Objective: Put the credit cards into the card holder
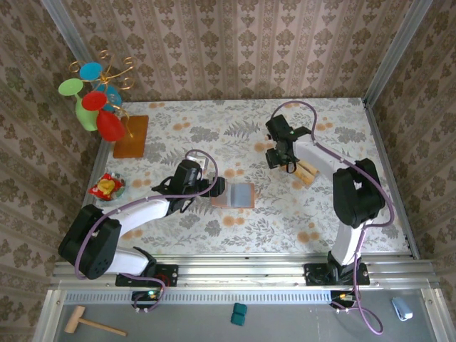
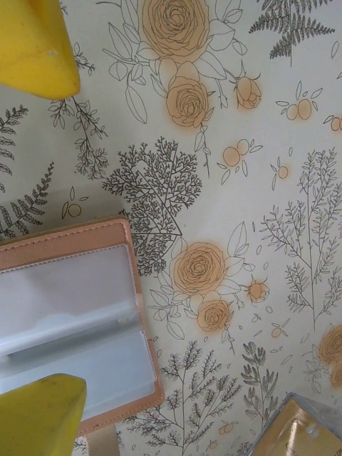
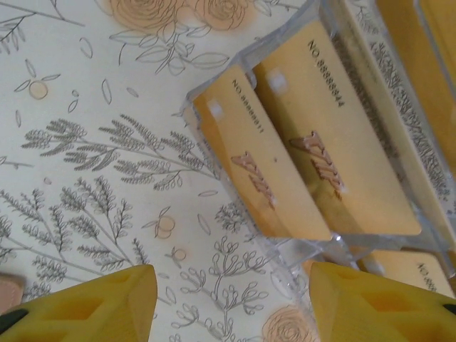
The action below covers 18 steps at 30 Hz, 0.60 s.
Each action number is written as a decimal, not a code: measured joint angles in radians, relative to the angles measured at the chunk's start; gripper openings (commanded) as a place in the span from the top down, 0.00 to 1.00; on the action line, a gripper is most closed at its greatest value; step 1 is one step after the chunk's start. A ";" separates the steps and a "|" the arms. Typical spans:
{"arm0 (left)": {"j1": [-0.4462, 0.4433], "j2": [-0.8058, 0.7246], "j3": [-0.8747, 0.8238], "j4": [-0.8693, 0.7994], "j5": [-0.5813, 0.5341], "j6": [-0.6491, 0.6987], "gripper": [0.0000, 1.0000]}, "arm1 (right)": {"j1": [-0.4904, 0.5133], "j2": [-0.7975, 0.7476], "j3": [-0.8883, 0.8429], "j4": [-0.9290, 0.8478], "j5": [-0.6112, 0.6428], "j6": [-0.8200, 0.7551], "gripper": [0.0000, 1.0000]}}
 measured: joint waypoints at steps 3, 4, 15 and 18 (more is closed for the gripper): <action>0.000 0.000 0.000 0.000 0.000 0.000 0.00 | 0.000 0.035 0.037 -0.007 0.019 -0.011 0.41; 0.000 0.000 0.000 0.001 0.000 0.000 0.00 | 0.000 0.045 0.045 -0.008 0.025 -0.014 0.41; 0.000 0.019 0.000 0.015 0.008 -0.004 0.00 | -0.011 0.116 0.067 -0.011 0.069 -0.040 0.43; 0.000 0.019 0.000 0.015 0.011 -0.004 0.00 | -0.016 0.118 0.067 -0.011 0.072 -0.041 0.43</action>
